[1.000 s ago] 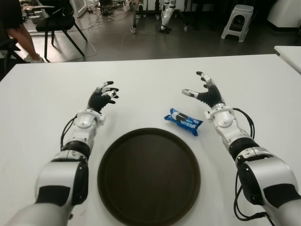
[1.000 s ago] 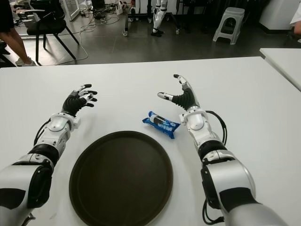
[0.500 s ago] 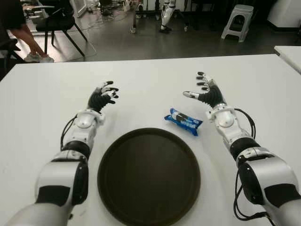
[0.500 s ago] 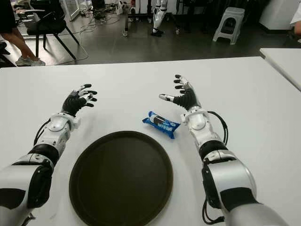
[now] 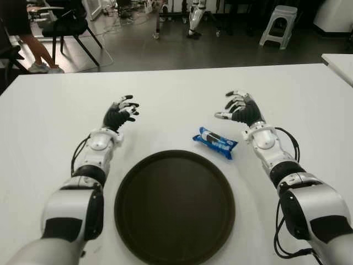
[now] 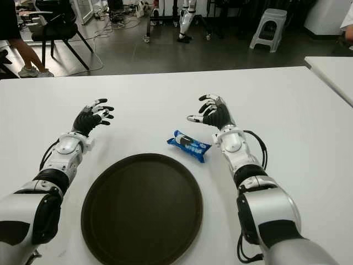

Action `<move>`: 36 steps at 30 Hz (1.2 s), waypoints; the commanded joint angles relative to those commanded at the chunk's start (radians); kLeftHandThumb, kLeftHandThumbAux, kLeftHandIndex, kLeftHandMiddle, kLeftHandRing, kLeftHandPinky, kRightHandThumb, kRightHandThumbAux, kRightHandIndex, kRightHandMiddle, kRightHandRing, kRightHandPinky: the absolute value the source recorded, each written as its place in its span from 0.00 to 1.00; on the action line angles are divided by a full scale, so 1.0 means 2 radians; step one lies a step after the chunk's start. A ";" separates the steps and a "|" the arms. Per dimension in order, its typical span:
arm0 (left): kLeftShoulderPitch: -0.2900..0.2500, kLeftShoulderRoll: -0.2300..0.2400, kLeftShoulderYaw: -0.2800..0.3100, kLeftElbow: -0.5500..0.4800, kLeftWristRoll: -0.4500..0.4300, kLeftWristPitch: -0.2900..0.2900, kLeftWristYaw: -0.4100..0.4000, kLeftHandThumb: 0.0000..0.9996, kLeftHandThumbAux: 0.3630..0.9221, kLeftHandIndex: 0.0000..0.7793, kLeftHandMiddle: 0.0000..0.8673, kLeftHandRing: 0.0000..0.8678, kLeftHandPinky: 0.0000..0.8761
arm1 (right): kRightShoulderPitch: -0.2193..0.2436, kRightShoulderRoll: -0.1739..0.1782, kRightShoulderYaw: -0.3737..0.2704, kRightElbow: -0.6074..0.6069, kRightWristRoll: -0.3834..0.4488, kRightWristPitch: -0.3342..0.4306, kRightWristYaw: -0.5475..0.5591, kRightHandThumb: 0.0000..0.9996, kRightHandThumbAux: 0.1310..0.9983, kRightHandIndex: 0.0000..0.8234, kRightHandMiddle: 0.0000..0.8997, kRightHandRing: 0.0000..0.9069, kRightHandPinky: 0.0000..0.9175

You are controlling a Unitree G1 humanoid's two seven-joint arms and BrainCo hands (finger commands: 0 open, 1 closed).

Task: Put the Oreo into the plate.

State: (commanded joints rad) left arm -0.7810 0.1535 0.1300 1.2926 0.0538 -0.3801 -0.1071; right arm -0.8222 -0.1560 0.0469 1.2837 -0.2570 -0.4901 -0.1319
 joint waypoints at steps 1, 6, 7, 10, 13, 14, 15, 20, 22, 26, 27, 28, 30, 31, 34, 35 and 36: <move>0.000 0.000 0.000 0.000 0.000 0.000 0.000 0.23 0.49 0.23 0.36 0.42 0.47 | 0.000 0.000 0.001 0.000 -0.001 0.000 -0.001 0.00 0.86 0.72 0.83 0.84 0.83; 0.001 -0.001 0.002 -0.001 -0.003 -0.001 -0.002 0.24 0.48 0.23 0.36 0.42 0.48 | -0.001 0.000 0.005 -0.002 -0.006 0.002 -0.009 0.00 0.87 0.73 0.84 0.85 0.84; 0.001 -0.001 0.002 -0.001 -0.003 -0.001 -0.002 0.24 0.47 0.23 0.36 0.42 0.48 | -0.001 -0.001 0.006 -0.002 -0.007 0.002 -0.011 0.00 0.87 0.73 0.84 0.85 0.84; 0.000 -0.001 0.003 -0.001 -0.003 0.000 -0.003 0.25 0.47 0.23 0.36 0.42 0.48 | -0.001 -0.002 0.010 -0.003 -0.010 0.003 -0.016 0.02 0.87 0.73 0.84 0.85 0.85; 0.000 0.000 0.001 -0.001 -0.001 0.000 0.000 0.25 0.47 0.24 0.37 0.43 0.50 | -0.001 -0.002 0.012 -0.004 -0.010 0.004 -0.020 0.05 0.88 0.73 0.84 0.85 0.85; 0.000 0.000 0.000 -0.001 0.000 0.000 0.000 0.25 0.46 0.24 0.37 0.44 0.50 | -0.001 -0.002 0.012 -0.004 -0.010 0.004 -0.021 0.06 0.88 0.73 0.84 0.85 0.85; 0.000 0.000 0.000 -0.001 0.000 -0.001 0.000 0.25 0.46 0.24 0.38 0.44 0.50 | -0.001 -0.002 0.013 -0.004 -0.010 0.004 -0.021 0.06 0.88 0.73 0.84 0.85 0.85; 0.001 0.000 0.001 0.000 -0.001 -0.001 -0.002 0.26 0.47 0.24 0.38 0.44 0.50 | -0.001 -0.001 0.014 -0.004 -0.009 0.010 -0.029 0.06 0.88 0.73 0.83 0.85 0.85; 0.001 0.000 0.001 0.000 -0.001 0.000 -0.001 0.26 0.46 0.24 0.38 0.44 0.50 | 0.000 -0.001 0.014 -0.003 -0.008 0.011 -0.031 0.06 0.88 0.72 0.83 0.84 0.84; 0.001 -0.001 0.001 0.000 -0.001 0.000 0.000 0.25 0.45 0.23 0.37 0.43 0.48 | 0.001 0.001 0.012 -0.003 -0.006 0.014 -0.031 0.05 0.88 0.66 0.76 0.79 0.80; 0.001 -0.001 0.001 -0.001 -0.001 0.000 0.000 0.25 0.45 0.23 0.37 0.43 0.48 | 0.002 0.001 0.012 -0.002 -0.006 0.015 -0.031 0.04 0.88 0.65 0.75 0.77 0.78; 0.001 -0.001 0.001 -0.001 -0.001 0.000 0.001 0.25 0.45 0.23 0.37 0.43 0.48 | 0.002 0.001 0.012 -0.002 -0.006 0.015 -0.030 0.03 0.87 0.59 0.67 0.70 0.69; 0.001 -0.001 0.001 -0.001 -0.001 0.000 0.001 0.25 0.45 0.24 0.37 0.43 0.49 | 0.004 0.001 0.014 0.000 -0.007 0.017 -0.030 0.01 0.84 0.52 0.59 0.60 0.58; 0.001 -0.001 0.001 -0.001 -0.001 0.000 0.001 0.25 0.45 0.24 0.37 0.43 0.49 | 0.004 0.001 0.015 0.001 -0.008 0.018 -0.028 0.01 0.82 0.47 0.53 0.54 0.50; 0.001 -0.001 0.000 -0.001 0.000 -0.001 0.002 0.25 0.45 0.23 0.37 0.43 0.49 | 0.004 0.001 0.017 0.003 -0.010 0.022 -0.024 0.00 0.76 0.33 0.37 0.36 0.29; 0.001 -0.001 0.000 -0.001 0.000 -0.001 0.002 0.25 0.45 0.23 0.37 0.43 0.48 | 0.004 0.001 0.017 0.004 -0.009 0.023 -0.020 0.00 0.75 0.29 0.33 0.31 0.24; 0.001 -0.001 0.000 -0.001 0.000 -0.001 0.002 0.25 0.46 0.23 0.36 0.42 0.48 | 0.004 0.001 0.017 0.004 -0.009 0.024 -0.018 0.00 0.74 0.26 0.30 0.28 0.20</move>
State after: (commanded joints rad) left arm -0.7795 0.1509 0.1301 1.2912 0.0540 -0.3814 -0.1025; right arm -0.8149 -0.1542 0.0807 1.2922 -0.2748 -0.4419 -0.1678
